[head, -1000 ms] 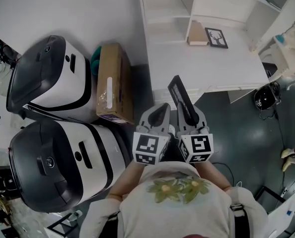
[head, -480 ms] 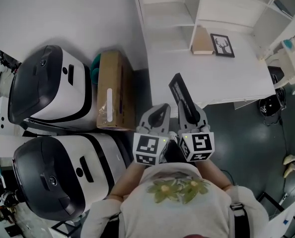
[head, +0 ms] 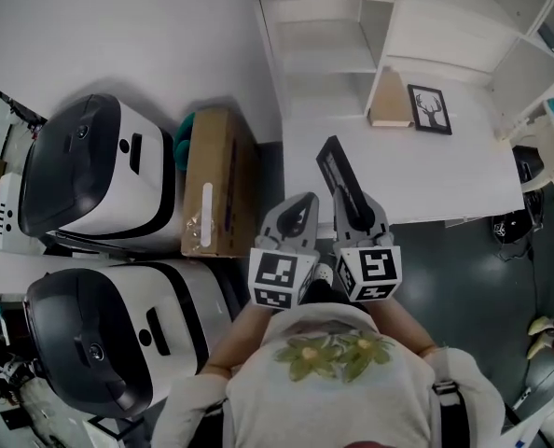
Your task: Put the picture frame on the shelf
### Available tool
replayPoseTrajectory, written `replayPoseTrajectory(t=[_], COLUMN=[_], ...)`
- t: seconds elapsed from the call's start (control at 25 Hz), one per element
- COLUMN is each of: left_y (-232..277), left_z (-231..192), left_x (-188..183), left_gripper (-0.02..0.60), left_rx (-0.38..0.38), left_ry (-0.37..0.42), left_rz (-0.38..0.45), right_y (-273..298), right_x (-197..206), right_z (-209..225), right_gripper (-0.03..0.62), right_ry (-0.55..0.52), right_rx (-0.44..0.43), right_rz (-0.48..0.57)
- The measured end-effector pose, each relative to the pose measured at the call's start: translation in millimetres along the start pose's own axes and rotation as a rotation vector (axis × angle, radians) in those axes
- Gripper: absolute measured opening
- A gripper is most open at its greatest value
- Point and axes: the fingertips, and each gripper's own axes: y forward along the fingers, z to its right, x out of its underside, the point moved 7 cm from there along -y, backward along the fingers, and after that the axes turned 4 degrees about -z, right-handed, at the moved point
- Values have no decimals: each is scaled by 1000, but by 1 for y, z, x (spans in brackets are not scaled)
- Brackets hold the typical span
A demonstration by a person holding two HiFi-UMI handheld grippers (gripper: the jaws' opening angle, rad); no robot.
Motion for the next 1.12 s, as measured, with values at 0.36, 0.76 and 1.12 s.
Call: replayPoseTrajectory(t=[0.36, 0.76, 1.12], left_y=[19, 45, 68], left_z=[-5, -16, -39], left_x=[-14, -19, -33], left_gripper=[29, 29, 29], left_rx=[-38, -6, 16], left_ry=[4, -1, 2], left_rz=[7, -9, 3], right_y=[20, 38, 70], right_x=[-11, -20, -35], right_z=[19, 28, 34], right_gripper=[35, 35, 35], right_ry=[4, -1, -25], right_rx=[-27, -8, 9], right_rz=[10, 15, 17])
